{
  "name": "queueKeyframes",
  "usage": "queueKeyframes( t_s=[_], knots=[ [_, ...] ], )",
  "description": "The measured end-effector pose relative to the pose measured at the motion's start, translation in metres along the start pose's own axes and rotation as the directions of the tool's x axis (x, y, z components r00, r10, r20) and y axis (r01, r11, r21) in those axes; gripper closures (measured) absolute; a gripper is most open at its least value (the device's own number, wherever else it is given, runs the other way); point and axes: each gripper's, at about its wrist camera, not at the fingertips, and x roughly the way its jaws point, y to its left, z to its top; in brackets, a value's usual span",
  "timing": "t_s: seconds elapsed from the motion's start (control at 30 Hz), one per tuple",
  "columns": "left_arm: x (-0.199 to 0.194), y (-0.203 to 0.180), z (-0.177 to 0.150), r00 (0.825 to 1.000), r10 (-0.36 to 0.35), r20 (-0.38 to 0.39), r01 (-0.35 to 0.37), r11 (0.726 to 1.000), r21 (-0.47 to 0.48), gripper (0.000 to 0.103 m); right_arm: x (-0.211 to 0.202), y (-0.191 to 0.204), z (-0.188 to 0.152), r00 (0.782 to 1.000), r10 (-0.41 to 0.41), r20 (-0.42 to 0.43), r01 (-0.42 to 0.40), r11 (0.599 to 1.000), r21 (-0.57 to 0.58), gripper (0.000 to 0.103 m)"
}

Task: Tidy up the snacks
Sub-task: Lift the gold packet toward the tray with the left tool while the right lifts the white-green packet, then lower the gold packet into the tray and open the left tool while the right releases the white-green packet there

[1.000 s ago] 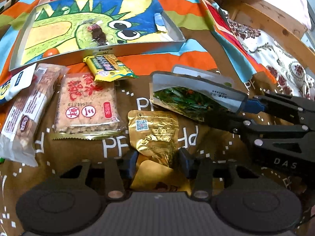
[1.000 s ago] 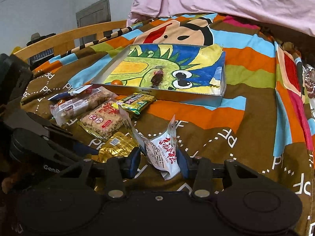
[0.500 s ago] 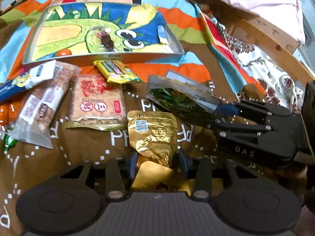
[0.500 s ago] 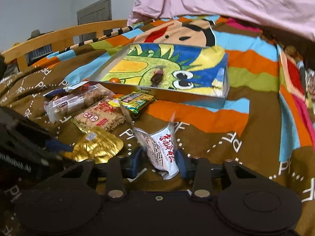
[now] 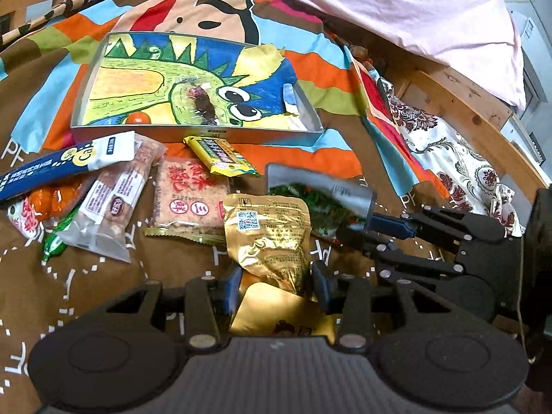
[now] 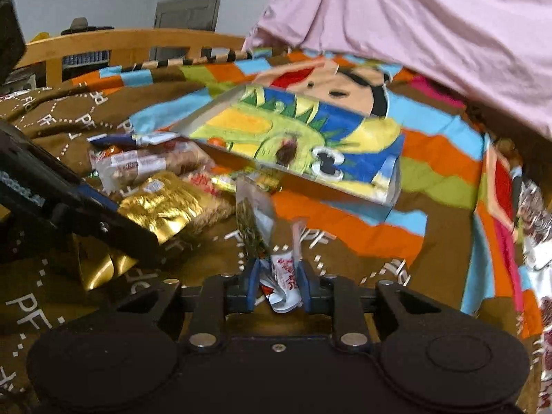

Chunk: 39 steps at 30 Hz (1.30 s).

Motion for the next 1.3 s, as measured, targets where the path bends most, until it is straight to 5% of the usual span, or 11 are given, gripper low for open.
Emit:
queueKeyframes(
  t_s=[0.1,0.27,0.33,0.4,0.53,1.0,1.3],
  knots=[
    [-0.001,0.005,-0.001,1.0,-0.001,-0.006,0.001,1.0,-0.014,0.057,0.009,-0.006,-0.002,1.0,0.022,-0.011,-0.021,0.998,0.057,0.042],
    [0.0,0.013,-0.001,1.0,0.005,-0.007,-0.006,1.0,-0.025,0.057,0.034,-0.013,-0.001,0.997,0.079,-0.014,-0.077,0.991,0.109,0.031],
    [0.0,0.017,0.001,1.0,0.008,-0.004,-0.008,0.999,-0.037,0.057,0.043,-0.017,0.0,0.995,0.096,-0.002,-0.095,0.985,0.141,0.035],
    [-0.003,0.02,0.003,1.0,0.014,0.005,-0.014,0.999,-0.041,0.057,0.049,-0.017,0.0,0.995,0.099,0.002,-0.098,0.984,0.151,0.053],
    [-0.008,0.023,0.006,0.999,0.025,0.027,-0.024,0.998,-0.05,0.057,0.044,-0.014,0.002,0.997,0.077,0.023,-0.08,0.987,0.139,0.062],
    [-0.027,0.024,0.082,0.983,0.057,0.176,-0.057,0.998,-0.004,0.057,-0.007,-0.033,0.068,0.973,-0.022,0.23,0.002,0.996,0.088,0.063],
    [0.001,0.044,0.159,0.956,0.1,0.275,-0.11,0.994,0.022,0.057,0.039,-0.064,0.121,0.95,-0.064,0.306,0.022,0.99,0.137,0.062]
  ],
)
